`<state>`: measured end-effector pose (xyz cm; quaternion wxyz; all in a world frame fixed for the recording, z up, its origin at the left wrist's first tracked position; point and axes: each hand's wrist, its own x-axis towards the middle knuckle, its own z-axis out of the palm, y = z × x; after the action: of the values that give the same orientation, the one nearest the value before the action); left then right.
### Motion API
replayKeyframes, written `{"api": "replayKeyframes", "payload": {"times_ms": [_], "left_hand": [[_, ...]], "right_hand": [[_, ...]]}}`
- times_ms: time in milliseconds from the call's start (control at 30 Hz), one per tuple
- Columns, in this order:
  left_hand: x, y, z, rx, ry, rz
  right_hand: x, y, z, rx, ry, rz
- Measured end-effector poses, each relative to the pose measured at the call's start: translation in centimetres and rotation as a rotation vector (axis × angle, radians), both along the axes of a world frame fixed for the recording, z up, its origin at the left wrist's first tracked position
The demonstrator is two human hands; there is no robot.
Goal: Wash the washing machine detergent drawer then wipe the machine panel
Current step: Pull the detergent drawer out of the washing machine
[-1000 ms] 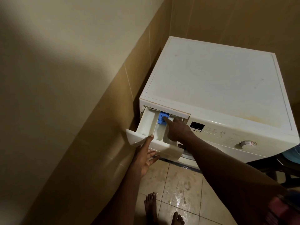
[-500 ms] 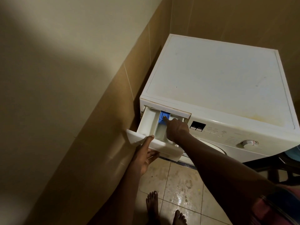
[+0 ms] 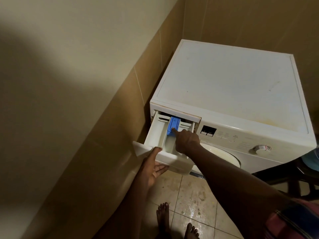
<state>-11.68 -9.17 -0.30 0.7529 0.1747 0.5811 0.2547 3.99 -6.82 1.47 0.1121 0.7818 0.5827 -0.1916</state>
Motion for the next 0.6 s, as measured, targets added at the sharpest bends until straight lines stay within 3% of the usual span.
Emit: {"api": "replayKeyframes", "payload": {"times_ms": [333, 600], "left_hand": [[-3.3, -4.1, 1.2, 0.01, 0.032, -0.089], [-1.5, -5.6, 3.6, 0.049, 0.09, -0.21]], "right_hand": [[-0.2, -5.6, 0.7, 0.175, 0.07, 0.059], [4.6, -9.0, 4.1, 0.351, 0.228, -0.297]]}}
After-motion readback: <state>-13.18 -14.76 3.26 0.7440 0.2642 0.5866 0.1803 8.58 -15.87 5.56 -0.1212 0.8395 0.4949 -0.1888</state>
